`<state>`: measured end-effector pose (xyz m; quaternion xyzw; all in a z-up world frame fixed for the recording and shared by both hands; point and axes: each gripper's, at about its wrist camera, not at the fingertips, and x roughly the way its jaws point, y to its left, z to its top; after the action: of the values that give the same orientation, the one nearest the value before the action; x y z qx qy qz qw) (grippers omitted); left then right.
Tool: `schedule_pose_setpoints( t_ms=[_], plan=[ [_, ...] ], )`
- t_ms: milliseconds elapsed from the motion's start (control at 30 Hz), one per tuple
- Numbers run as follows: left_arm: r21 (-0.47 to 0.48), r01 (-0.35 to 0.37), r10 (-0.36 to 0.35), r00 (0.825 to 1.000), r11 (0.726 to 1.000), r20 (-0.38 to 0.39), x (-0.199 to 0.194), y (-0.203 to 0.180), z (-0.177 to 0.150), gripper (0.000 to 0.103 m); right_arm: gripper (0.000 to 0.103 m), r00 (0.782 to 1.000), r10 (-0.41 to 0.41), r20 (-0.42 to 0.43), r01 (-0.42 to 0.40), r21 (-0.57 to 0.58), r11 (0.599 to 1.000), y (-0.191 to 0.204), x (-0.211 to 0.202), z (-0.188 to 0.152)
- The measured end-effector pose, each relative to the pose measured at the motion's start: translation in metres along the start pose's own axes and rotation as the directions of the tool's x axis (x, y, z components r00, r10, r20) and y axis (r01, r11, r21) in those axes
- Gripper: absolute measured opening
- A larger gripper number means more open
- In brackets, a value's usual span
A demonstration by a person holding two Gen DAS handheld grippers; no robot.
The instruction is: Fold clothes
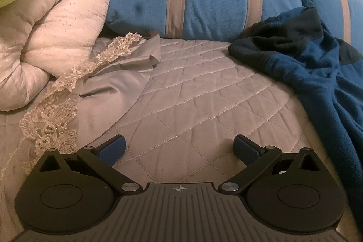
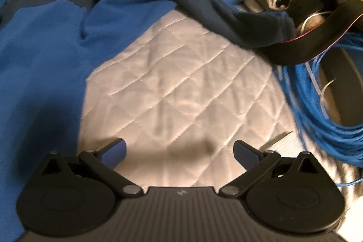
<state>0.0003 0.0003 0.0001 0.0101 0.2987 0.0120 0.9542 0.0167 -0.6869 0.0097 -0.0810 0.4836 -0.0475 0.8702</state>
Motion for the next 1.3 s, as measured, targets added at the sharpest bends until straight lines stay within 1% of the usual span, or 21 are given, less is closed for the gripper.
schedule_pose_setpoints(
  t_ms=[67, 233, 433, 833, 900, 1033, 1133, 1300],
  plan=[
    [-0.002, 0.002, -0.002, 1.0, 1.0, 0.0, 0.0, 0.001, 0.0, 0.103, 0.103, 1.0, 0.015, 0.007, -0.015, 0.005, 1.0, 0.001, -0.003, -0.003],
    [-0.005, 0.004, -0.004, 1.0, 1.0, -0.001, 0.001, 0.006, 0.002, 0.103, 0.103, 0.996, 0.085, -0.021, -0.085, 0.03, 0.996, 0.002, -0.003, -0.004],
    [0.006, -0.004, 0.004, 1.0, 1.0, 0.002, 0.0, 0.0, -0.001, 0.103, 0.103, 0.994, 0.106, -0.017, -0.106, 0.03, 0.994, 0.006, -0.005, 0.0],
    [0.003, -0.033, 0.033, 0.999, 0.999, -0.008, 0.0, -0.002, 0.0, 0.103, 0.103, 0.994, 0.112, -0.008, -0.112, -0.012, 0.994, 0.009, -0.011, 0.001],
    [0.0, -0.044, 0.044, 0.998, 0.999, -0.035, 0.0, -0.003, 0.004, 0.103, 0.103, 0.994, 0.114, -0.007, -0.114, -0.018, 0.993, 0.009, -0.014, 0.002],
    [0.048, -0.107, 0.111, 0.989, 0.993, -0.101, -0.005, -0.014, 0.019, 0.103, 0.103, 0.993, 0.119, 0.006, -0.119, -0.034, 0.992, 0.008, -0.023, 0.004],
    [0.036, -0.116, 0.12, 0.985, 0.993, -0.124, -0.016, -0.022, 0.036, 0.103, 0.103, 0.992, 0.123, 0.024, -0.122, -0.049, 0.991, 0.007, -0.034, 0.005],
    [0.044, -0.137, 0.141, 0.987, 0.99, -0.083, -0.052, -0.043, 0.071, 0.103, 0.103, 0.99, 0.131, 0.06, -0.127, -0.075, 0.989, 0.006, -0.056, 0.009]
  ],
)
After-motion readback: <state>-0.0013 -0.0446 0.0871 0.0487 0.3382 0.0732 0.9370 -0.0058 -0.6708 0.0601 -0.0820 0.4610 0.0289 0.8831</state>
